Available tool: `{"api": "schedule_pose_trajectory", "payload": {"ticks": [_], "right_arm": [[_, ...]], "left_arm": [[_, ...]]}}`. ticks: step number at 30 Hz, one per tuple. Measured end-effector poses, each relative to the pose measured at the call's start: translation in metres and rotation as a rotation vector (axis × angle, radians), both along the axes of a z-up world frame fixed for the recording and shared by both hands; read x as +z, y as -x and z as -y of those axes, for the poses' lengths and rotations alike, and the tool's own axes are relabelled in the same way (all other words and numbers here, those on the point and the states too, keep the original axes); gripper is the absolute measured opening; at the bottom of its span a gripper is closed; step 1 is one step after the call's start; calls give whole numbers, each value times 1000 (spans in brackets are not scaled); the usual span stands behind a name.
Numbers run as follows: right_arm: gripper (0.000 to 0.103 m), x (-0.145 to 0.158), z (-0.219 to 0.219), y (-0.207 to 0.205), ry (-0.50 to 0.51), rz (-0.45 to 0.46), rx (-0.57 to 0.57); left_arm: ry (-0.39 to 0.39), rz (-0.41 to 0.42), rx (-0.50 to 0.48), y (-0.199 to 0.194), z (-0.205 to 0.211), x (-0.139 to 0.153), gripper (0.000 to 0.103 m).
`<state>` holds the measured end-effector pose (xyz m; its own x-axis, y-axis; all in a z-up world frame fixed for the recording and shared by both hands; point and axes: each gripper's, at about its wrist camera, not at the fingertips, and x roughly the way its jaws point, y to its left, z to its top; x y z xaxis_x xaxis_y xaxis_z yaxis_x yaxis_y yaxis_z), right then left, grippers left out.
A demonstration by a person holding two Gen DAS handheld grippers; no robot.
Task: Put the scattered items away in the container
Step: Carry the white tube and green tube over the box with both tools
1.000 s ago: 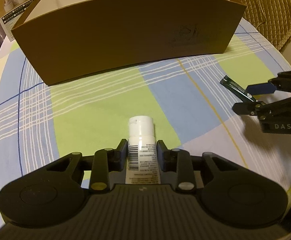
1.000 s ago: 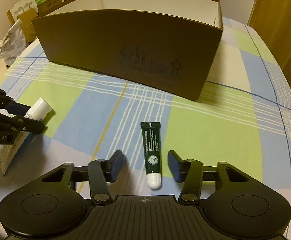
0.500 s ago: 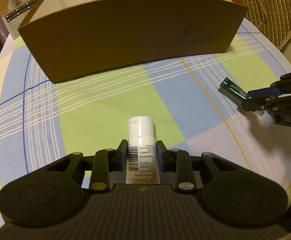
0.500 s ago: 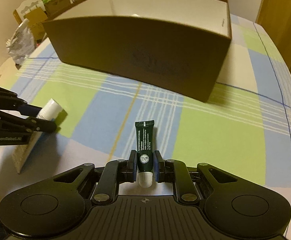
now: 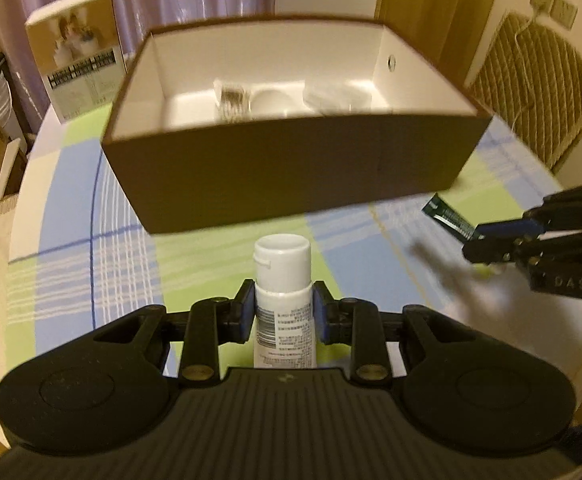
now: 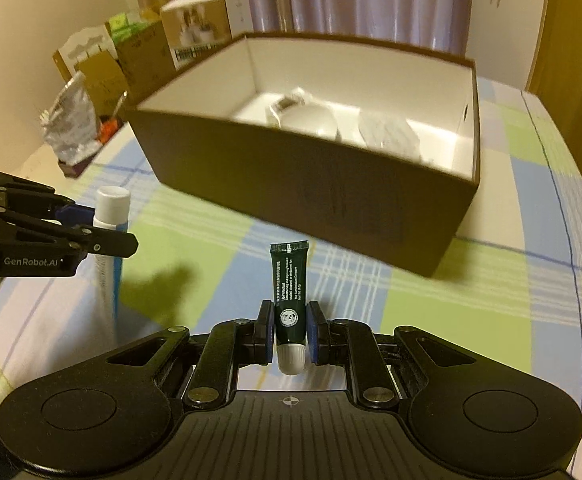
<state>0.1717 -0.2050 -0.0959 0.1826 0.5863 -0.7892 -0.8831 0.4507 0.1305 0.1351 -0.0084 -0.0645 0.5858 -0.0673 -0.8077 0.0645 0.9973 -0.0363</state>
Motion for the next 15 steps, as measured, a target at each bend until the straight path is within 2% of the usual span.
{"api": "schedule_pose_trajectory", "payload": {"ticks": [7, 15], "right_arm": [[18, 15, 2, -4, -51, 1, -15], [18, 24, 9, -7, -87, 8, -33]], "left_arm": [[8, 66, -7, 2, 1, 26, 25], [17, 101, -10, 1, 1, 40, 25]]}}
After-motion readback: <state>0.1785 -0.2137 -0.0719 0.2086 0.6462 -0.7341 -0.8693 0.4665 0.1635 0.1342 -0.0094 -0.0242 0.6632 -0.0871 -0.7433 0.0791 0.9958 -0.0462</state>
